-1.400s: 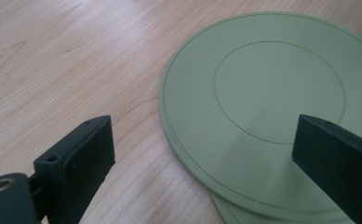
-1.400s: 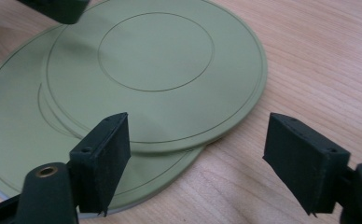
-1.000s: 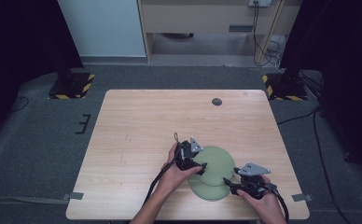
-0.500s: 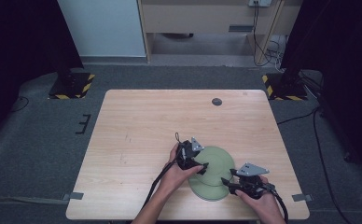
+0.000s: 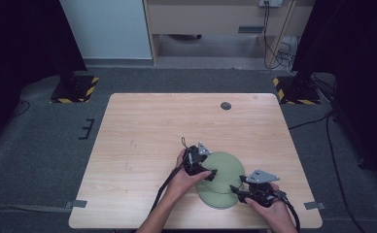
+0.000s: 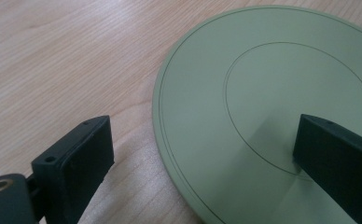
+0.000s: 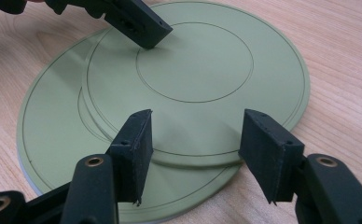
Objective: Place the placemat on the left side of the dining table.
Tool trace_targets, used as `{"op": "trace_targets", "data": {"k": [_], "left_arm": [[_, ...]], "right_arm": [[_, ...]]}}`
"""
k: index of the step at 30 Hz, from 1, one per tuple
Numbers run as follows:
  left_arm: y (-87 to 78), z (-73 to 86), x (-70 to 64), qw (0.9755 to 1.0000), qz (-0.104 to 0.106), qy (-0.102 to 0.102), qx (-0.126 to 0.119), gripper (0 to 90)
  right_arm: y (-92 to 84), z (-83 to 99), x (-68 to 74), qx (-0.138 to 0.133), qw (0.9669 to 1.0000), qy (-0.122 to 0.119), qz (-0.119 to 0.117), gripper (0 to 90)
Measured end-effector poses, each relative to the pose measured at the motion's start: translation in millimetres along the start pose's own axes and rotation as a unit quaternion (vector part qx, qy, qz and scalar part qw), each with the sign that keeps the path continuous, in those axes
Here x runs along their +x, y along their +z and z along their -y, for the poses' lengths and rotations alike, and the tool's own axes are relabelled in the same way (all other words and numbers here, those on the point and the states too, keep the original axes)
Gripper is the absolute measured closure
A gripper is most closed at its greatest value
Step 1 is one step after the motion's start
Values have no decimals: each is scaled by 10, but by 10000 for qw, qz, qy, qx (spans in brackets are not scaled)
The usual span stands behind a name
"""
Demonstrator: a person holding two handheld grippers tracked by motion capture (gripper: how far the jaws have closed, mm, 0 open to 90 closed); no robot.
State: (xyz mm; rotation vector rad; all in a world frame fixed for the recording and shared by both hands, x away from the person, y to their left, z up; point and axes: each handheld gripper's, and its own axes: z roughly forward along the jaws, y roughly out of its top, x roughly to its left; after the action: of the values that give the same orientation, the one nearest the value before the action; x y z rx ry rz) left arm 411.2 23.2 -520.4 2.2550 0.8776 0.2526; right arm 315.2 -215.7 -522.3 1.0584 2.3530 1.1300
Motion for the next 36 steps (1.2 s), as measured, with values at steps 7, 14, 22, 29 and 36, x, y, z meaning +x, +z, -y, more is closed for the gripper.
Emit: {"op": "trace_targets", "data": {"k": [7, 14, 22, 29, 36], "left_arm": [[15, 16, 32, 9996, 203, -202, 8, 52], [33, 45, 60, 9986, 361, -390, -27, 54], [33, 52, 57, 9984, 420, -367, -56, 59], [50, 33, -20, 9982, 538, -261, -54, 90], [39, 22, -17, 9983, 502, -300, -56, 112]], "right_arm": [[1, 0, -1, 3, 10000, 3, -18, 429], [2, 0, 0, 3, 10000, 5, -27, 422], [4, -1, 3, 3, 10000, 8, -21, 418], [6, 0, 10, 8, 10000, 17, -8, 414], [9, -2, 13, 13, 10000, 12, 4, 414]]}}
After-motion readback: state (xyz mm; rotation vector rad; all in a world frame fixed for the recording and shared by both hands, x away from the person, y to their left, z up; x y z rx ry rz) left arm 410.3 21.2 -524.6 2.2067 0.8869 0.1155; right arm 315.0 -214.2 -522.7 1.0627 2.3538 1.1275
